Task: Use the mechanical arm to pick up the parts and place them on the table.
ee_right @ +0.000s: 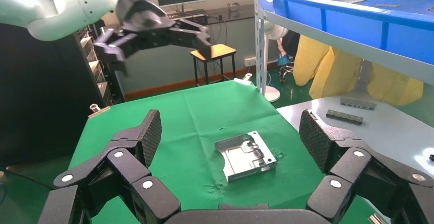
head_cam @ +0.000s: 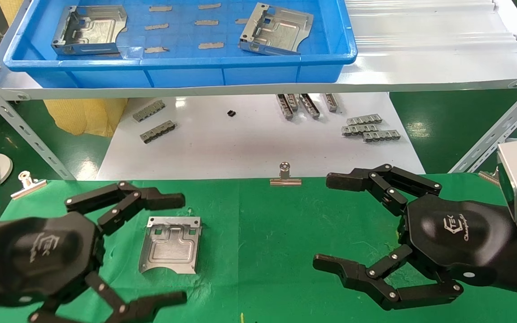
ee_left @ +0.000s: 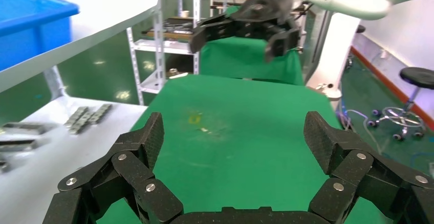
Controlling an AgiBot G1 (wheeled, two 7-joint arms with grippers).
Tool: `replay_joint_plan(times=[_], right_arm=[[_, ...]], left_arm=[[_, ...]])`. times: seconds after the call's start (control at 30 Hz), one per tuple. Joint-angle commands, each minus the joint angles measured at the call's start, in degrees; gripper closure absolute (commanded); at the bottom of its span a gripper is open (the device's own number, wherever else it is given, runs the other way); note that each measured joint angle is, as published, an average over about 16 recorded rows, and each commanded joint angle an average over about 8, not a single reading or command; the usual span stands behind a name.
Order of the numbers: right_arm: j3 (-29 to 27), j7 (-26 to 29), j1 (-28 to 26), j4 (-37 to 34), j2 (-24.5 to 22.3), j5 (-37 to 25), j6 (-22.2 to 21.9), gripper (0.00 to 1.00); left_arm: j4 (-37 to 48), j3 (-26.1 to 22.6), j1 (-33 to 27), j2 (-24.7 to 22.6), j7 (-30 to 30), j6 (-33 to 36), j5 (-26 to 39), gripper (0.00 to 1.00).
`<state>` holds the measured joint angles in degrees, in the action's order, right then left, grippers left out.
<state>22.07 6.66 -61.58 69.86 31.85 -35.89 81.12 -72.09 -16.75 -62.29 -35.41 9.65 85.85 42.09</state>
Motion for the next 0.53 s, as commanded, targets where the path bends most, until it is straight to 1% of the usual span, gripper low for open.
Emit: replay_joint_plan(times=[0.03,0.17,0.53], right_arm=[[0.0,0.0,0.0,0.0,0.0,0.0,0.0,0.00],[0.0,0.0,0.0,0.0,0.0,0.0,0.0,0.00],[0.0,0.0,0.0,0.0,0.0,0.0,0.0,0.00]], left_arm=[[-2.3,1.1,1.1,0.6,1.3,-0.2,-0.4,0.00],[-3.7,1.8,1.8,0.9,1.9,-0.3,-0.6,0.00],[-2.5,1.3,1.3,0.7,1.4,-0.3,-0.5,0.00]])
